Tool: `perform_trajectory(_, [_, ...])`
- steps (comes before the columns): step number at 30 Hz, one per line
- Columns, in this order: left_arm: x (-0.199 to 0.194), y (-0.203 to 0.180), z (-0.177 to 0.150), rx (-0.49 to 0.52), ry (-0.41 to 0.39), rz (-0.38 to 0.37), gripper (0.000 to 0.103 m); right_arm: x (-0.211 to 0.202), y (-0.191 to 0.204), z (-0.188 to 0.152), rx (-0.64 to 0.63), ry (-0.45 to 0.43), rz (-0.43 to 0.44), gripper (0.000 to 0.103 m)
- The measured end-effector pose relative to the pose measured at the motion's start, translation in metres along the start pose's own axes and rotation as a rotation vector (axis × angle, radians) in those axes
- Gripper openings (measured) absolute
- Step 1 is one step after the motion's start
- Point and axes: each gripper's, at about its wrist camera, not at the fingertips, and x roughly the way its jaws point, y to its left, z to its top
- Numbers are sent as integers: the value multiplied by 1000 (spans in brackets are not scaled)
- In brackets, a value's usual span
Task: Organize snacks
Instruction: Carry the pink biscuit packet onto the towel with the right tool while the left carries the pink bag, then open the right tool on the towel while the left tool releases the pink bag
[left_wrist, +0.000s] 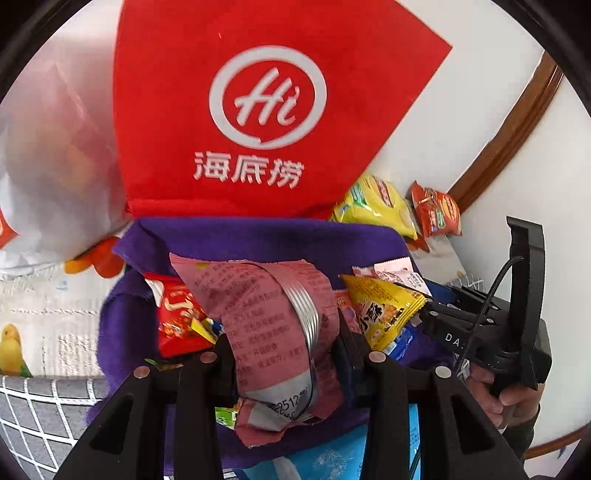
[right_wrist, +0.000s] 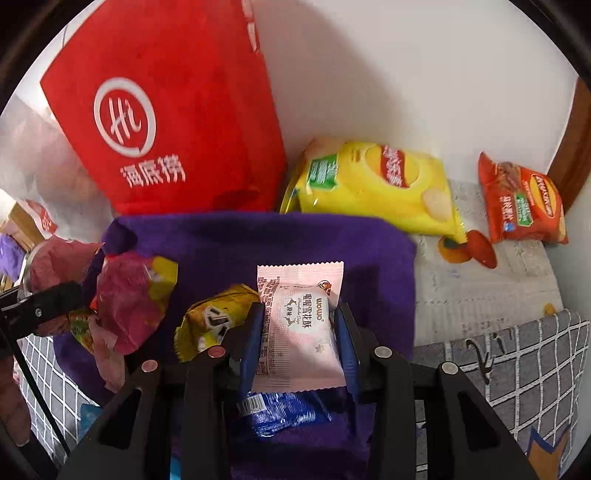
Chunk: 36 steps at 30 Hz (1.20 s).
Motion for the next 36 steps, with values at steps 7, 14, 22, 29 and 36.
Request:
perform_trajectory(7, [10,2,0,-19,22,-29,37,-6,0,0,6,-30,27,47])
perform_trajectory(14, [11,5,0,-28,19,-39,38,-20,2,4,-4,-71,14,55])
perform_trajectory(22, [13,-2,-1,-6,26,-31,55,-34,9,5,-29,-95,24,55])
perform_trajectory(29, [13,-4,-1,-2,35,-2,59,-24,15,2,-46,-50,1,55])
perform_trajectory(36, [-2,-3,2,5,7,-10,68,-14,15,-1,-54,-4,-27,55])
